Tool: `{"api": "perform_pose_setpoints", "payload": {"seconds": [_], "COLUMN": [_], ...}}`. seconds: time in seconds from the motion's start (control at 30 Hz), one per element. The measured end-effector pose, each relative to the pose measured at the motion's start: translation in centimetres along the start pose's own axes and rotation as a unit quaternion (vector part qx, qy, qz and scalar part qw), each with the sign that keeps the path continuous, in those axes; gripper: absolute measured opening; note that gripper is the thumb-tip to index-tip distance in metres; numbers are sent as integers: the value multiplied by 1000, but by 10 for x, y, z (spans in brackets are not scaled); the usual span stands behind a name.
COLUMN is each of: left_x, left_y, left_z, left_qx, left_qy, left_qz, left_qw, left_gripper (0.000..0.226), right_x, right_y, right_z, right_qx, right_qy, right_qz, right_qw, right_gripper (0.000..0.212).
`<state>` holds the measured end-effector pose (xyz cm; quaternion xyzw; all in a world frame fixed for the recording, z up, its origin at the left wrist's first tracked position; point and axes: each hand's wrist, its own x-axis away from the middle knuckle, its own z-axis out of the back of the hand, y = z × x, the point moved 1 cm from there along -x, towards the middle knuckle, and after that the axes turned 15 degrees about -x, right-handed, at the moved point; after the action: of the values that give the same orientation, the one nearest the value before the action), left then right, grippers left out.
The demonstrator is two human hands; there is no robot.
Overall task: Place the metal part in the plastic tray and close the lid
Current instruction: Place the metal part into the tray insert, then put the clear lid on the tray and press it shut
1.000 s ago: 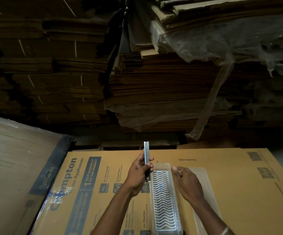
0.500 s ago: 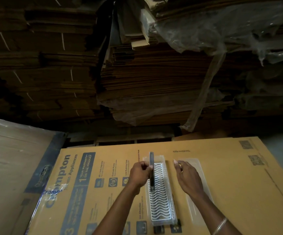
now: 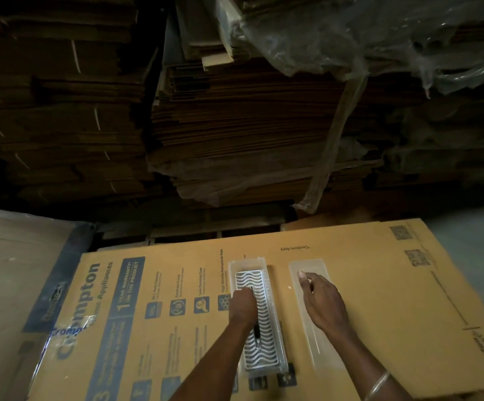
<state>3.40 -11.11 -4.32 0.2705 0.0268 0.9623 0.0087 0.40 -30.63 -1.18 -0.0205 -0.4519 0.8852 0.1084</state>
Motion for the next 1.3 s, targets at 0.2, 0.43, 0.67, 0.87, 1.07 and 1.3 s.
{"api": "perform_pose_setpoints", "payload": {"seconds": [0.2, 0.43, 0.67, 0.87, 1.07, 1.3], "left_x": [-7, -10, -9, -5, -1, 20], "left_y": [3, 8, 9, 7, 8, -10], "left_z": [-10, -20, -25, -24, -17, -3], "left_qx": [-14, -26, -10, -3, -10, 99], "left_qy": [-7, 43, 83, 87, 85, 152], "left_qz": [17, 12, 20, 30, 31, 74], "left_qw": [1000, 999, 996, 996, 996, 981], "left_gripper": [32, 31, 45, 35, 31, 22], "right_x": [3, 7, 15, 18, 21, 21], "right_y": [14, 37, 60, 72, 70, 74], "right_z": [3, 2, -3, -6, -16, -21], "right_qx": [10, 23, 51, 141, 222, 226], "right_qy": [1, -5, -13, -54, -73, -68], "right_qz": [-23, -59, -95, -131, -161, -199], "right_qw": [1000, 998, 994, 980, 959, 951], "right_gripper": [64, 66, 68, 50, 93, 106]}}
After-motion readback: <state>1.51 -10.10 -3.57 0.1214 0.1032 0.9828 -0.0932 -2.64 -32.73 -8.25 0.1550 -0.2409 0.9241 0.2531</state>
